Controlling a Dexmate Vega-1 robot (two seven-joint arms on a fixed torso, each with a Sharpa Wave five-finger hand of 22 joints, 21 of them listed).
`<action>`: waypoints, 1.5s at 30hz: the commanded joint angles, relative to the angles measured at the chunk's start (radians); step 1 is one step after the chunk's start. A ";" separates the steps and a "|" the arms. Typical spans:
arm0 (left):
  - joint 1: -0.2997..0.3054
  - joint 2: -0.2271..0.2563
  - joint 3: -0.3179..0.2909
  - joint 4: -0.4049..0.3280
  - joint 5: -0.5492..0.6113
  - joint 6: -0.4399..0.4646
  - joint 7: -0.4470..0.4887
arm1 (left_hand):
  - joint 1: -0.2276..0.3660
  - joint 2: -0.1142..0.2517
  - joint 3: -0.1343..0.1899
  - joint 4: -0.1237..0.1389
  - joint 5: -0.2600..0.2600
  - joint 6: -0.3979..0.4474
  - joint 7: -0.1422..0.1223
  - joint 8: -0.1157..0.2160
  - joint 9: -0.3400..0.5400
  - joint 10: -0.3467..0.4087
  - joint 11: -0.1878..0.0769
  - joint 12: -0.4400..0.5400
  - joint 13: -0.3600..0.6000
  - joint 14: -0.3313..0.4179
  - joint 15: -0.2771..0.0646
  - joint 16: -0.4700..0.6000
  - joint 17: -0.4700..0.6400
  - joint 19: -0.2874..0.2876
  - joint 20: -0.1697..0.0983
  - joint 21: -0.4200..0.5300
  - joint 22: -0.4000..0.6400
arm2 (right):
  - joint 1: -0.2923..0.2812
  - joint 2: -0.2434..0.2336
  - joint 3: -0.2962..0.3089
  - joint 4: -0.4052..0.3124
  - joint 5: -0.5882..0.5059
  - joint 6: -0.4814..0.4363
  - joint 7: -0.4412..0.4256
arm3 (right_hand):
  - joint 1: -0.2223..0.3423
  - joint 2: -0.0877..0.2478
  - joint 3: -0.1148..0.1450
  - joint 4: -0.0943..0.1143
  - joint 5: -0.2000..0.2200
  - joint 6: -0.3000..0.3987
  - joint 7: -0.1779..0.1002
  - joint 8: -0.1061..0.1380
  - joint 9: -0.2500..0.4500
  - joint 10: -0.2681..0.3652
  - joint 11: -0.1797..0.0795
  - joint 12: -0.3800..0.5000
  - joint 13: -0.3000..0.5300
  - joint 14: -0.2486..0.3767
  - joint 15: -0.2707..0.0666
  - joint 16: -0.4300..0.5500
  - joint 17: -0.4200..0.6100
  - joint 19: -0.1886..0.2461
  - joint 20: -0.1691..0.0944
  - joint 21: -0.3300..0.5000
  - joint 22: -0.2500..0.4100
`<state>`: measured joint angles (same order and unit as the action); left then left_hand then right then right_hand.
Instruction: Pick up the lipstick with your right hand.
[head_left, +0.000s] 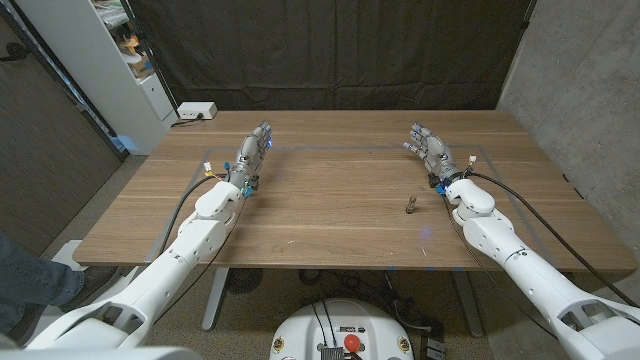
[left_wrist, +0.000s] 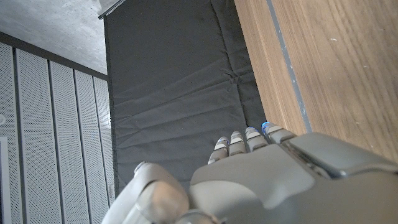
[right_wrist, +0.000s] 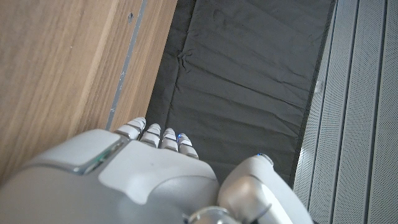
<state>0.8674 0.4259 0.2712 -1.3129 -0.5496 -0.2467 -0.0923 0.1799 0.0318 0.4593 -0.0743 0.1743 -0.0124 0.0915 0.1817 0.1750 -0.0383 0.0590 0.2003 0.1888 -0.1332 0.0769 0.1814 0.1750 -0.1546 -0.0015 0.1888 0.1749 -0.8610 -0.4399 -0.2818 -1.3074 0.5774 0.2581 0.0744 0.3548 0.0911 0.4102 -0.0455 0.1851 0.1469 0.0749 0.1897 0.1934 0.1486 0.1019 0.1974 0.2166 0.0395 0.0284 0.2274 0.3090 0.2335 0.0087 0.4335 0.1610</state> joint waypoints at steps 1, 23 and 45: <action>0.029 -0.253 -0.305 -0.020 0.285 0.110 -0.180 | 0.010 0.003 0.004 -0.001 0.008 0.003 0.007 0.006 0.003 0.003 0.002 0.009 0.004 -0.009 -0.004 0.005 0.003 -0.008 0.000 0.007 0.005 | -0.033 0.187 0.225 -0.012 -0.201 -0.088 0.137 | 0.008 -0.001 0.004 -0.001 0.004 0.011 -0.001 0.008 0.003 0.004 0.000 0.005 0.003 0.009 0.001 0.003 0.004 0.006 -0.002 0.004 0.004; -0.018 -0.477 -0.523 -0.017 0.551 0.142 -0.363 | 0.015 0.013 0.005 -0.007 0.007 0.005 0.004 0.006 0.003 0.004 0.004 0.010 0.004 -0.006 -0.003 0.005 0.003 -0.012 0.013 0.007 0.006 | -0.044 0.373 0.453 -0.057 -0.428 -0.144 0.283 | 0.010 0.003 0.000 -0.007 0.005 0.007 -0.002 0.007 0.003 0.000 -0.002 0.004 0.000 0.008 0.002 0.001 -0.001 0.009 0.000 -0.006 0.005; -0.016 -0.523 -0.565 -0.039 0.602 0.155 -0.400 | 0.018 0.020 0.005 -0.013 0.006 0.006 0.006 0.006 0.003 0.004 0.004 0.010 0.005 -0.004 -0.003 0.005 0.003 -0.016 0.020 0.008 0.006 | -0.090 0.429 0.543 -0.119 -0.481 -0.153 0.329 | 0.015 0.005 -0.003 -0.013 0.005 0.006 -0.002 0.007 0.003 0.000 0.001 0.005 -0.002 0.009 0.001 -0.001 -0.006 0.013 0.000 -0.014 0.005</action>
<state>0.8540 -0.0757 -0.2787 -1.3480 0.0271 -0.0990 -0.4698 0.1930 0.0450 0.4604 -0.0817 0.1790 -0.0125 0.0912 0.1816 0.1747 -0.0383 0.0588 0.2003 0.1885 -0.1331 0.0769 0.1813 0.1747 -0.1686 0.0128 0.1926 0.1794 -0.9291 -0.0401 0.2157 -1.3993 0.1224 0.1074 0.3806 0.3600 0.0964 0.4031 -0.0525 0.1851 0.1466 0.0749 0.1896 0.1930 0.1483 0.1018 0.1974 0.2138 0.0394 0.0284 0.2273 0.3015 0.2351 0.0069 0.4215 0.1607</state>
